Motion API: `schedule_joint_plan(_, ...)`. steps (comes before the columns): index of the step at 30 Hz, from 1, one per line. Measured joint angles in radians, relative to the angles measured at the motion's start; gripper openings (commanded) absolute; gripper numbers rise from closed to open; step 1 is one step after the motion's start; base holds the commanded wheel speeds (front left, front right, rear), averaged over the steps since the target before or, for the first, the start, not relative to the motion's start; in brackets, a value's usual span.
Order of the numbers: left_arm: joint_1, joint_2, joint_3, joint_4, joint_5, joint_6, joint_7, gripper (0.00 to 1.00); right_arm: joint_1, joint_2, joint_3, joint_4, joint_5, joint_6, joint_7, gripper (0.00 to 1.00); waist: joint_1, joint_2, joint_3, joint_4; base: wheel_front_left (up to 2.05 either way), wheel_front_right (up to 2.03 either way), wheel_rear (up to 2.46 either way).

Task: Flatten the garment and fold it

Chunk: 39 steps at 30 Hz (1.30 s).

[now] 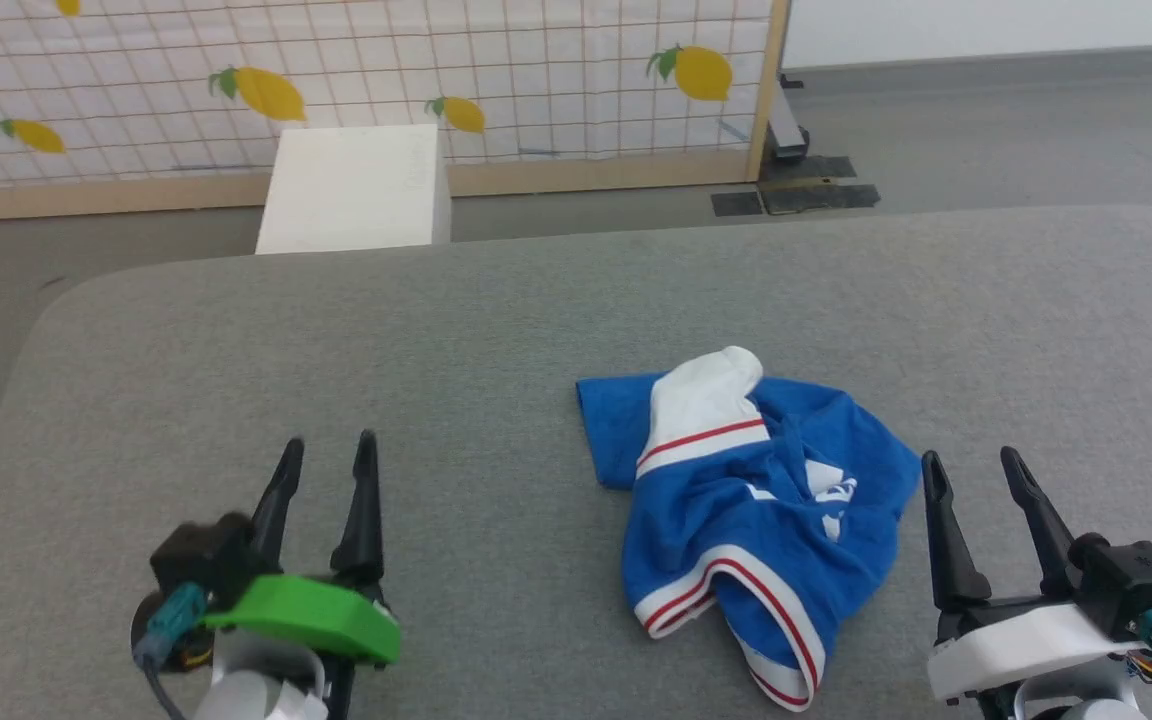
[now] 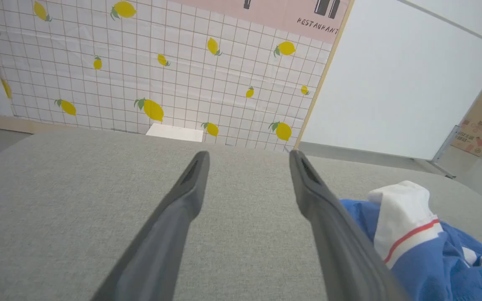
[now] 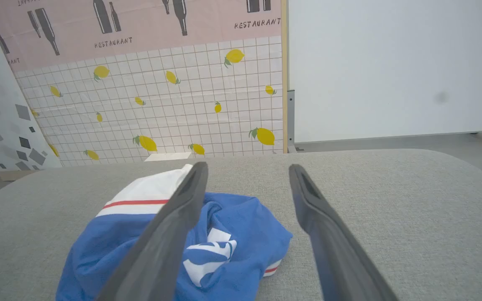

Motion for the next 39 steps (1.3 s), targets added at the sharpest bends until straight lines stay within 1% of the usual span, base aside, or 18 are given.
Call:
schedule_joint_plan(1,0.041,-0.021,0.039,-0.014,0.031,-0.01,0.0,1.0,0.002,0.0,0.0,0.0,-0.004,0.0,0.006,1.0,0.0,0.0,-0.006,0.019,0.0,0.0,0.0)
schedule_joint_plan(3,0.06,-0.031,0.058,-0.019,0.044,-0.019,0.0,1.0,0.006,0.0,-0.001,-0.001,-0.008,0.0,0.009,1.0,0.0,0.0,-0.01,0.033,0.0,0.0,0.0)
schedule_joint_plan(7,0.085,-0.047,0.084,-0.025,0.05,-0.028,0.0,1.0,0.011,0.0,-0.003,-0.001,-0.008,0.0,0.014,1.0,0.0,0.0,-0.016,0.056,0.0,0.0,0.0)
schedule_joint_plan(12,0.094,-0.054,0.096,-0.027,0.077,-0.04,0.0,1.0,0.015,0.0,-0.002,0.0,-0.008,0.0,0.014,1.0,0.0,0.0,-0.022,0.069,0.0,0.0,0.0)
schedule_joint_plan(20,0.096,-0.06,0.099,-0.027,0.092,-0.045,0.0,1.0,0.015,0.0,0.002,0.001,-0.007,0.0,0.015,1.0,0.0,0.0,-0.024,0.059,0.0,0.0,0.0)
schedule_joint_plan(34,0.097,-0.061,0.093,-0.026,0.087,-0.051,0.0,1.0,0.018,0.0,0.003,0.001,-0.006,0.0,0.015,1.0,0.0,0.0,-0.021,0.051,0.0,0.0,0.0)
schedule_joint_plan(39,0.095,-0.061,0.067,-0.022,0.064,-0.049,0.0,1.0,0.018,0.0,0.008,0.003,-0.006,0.0,0.015,1.0,0.0,0.0,-0.021,0.043,0.0,0.0,0.0)
